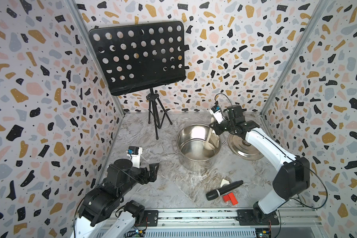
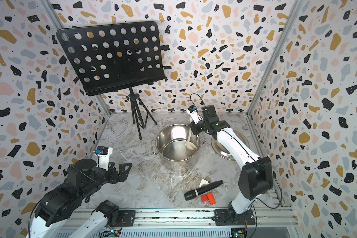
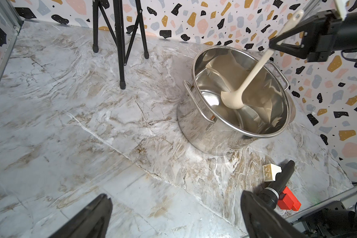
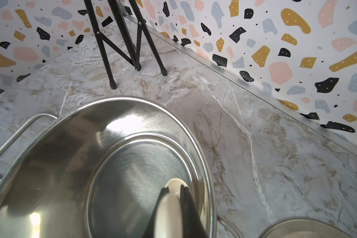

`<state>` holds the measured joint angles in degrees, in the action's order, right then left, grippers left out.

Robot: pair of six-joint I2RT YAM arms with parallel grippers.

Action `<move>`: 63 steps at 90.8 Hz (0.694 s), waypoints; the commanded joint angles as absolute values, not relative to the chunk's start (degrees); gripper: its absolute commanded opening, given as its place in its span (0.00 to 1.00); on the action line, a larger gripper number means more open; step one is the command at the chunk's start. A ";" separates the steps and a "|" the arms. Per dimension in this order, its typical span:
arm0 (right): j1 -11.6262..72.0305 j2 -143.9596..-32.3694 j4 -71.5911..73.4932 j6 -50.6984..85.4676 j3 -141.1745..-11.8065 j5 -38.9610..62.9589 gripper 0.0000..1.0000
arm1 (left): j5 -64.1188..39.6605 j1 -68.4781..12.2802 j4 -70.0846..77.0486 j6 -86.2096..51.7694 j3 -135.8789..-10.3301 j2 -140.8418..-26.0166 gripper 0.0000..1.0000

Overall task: Stir the soup with a spoon
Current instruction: Stir the soup in the pan with a stick.

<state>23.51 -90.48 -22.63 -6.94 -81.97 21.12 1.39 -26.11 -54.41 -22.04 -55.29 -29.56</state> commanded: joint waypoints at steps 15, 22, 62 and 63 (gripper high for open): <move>26.41 -80.34 -23.70 -7.85 -75.04 30.64 0.00 | 0.99 -26.23 -51.10 -21.79 -56.42 -31.13 0.99; 29.14 -79.71 -23.65 -8.23 -75.03 30.93 0.00 | 0.88 -26.19 -50.79 -21.80 -56.63 -31.57 0.99; 39.73 -92.04 -16.58 -7.56 -86.44 27.73 0.00 | 1.29 -26.24 -51.89 -22.31 -57.13 -30.48 1.00; 39.73 -92.34 -16.29 -7.43 -86.77 27.49 0.00 | 1.30 -26.21 -51.92 -22.32 -57.13 -30.36 1.00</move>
